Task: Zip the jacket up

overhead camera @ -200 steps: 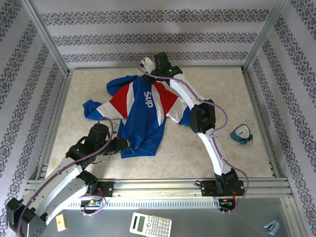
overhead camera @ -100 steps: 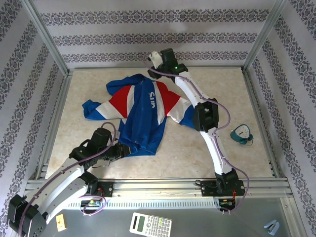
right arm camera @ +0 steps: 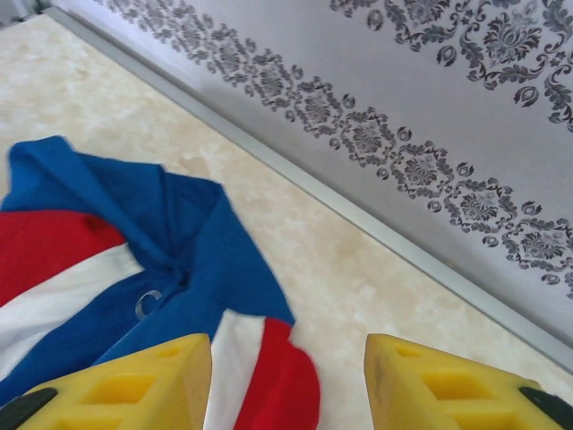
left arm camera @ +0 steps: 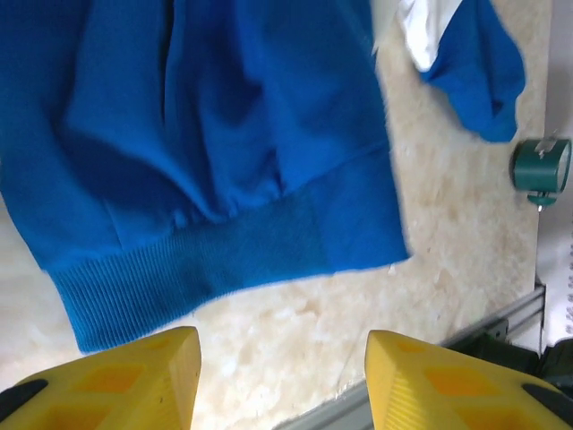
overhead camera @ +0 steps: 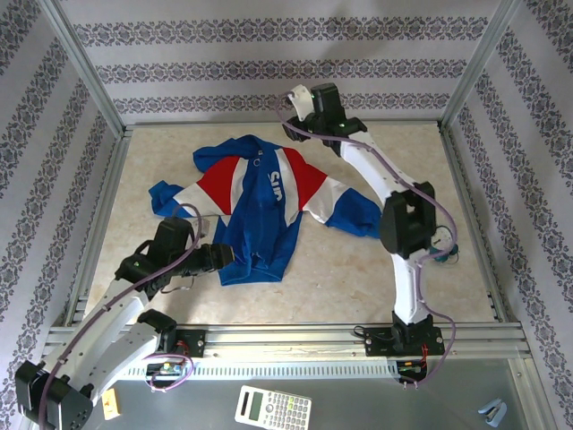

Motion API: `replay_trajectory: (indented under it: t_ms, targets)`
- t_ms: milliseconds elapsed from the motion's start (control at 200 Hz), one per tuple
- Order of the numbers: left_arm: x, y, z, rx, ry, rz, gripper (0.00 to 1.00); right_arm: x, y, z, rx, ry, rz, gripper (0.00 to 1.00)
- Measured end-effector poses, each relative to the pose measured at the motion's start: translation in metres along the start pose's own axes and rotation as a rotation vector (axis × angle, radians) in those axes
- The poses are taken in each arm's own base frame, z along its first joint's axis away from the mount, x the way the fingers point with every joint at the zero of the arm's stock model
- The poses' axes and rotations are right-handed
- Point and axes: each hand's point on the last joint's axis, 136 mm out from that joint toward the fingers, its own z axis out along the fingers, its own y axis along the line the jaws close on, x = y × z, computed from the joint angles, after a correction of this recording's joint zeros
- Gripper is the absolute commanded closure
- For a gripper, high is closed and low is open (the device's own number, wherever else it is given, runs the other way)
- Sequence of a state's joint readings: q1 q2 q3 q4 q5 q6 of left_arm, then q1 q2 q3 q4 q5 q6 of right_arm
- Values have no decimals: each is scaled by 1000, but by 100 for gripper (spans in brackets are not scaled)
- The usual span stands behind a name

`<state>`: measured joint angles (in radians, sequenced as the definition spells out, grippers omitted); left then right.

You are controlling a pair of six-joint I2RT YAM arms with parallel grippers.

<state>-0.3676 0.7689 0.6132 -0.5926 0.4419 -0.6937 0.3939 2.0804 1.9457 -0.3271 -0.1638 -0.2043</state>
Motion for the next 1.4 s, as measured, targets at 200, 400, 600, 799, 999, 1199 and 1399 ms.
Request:
replay_trajectory:
  t_ms: [200,400,600,799,999,1199,1399]
  targets:
    - [-68,-25,-35,-67,-220,198,30,0,20,-63,11,-52,9,46]
    - [-116,-28,-49,-175,-385,376,15,15,33,-113,42,-92,22,37]
    - [-154,-19,-53,-271,-553,504,0,61,32,-147,123,-106,60,13]
    - [-165,12,-36,-346,-688,573,0,124,2,-167,269,-121,181,2]
    - [-167,43,-25,-420,-810,604,0,178,-48,-187,452,-147,333,2]
    - [-161,68,-11,-470,-859,648,0,223,-49,-189,516,-185,304,2]
    - [-158,89,2,-504,-850,654,0,241,-57,-190,558,-209,289,2]
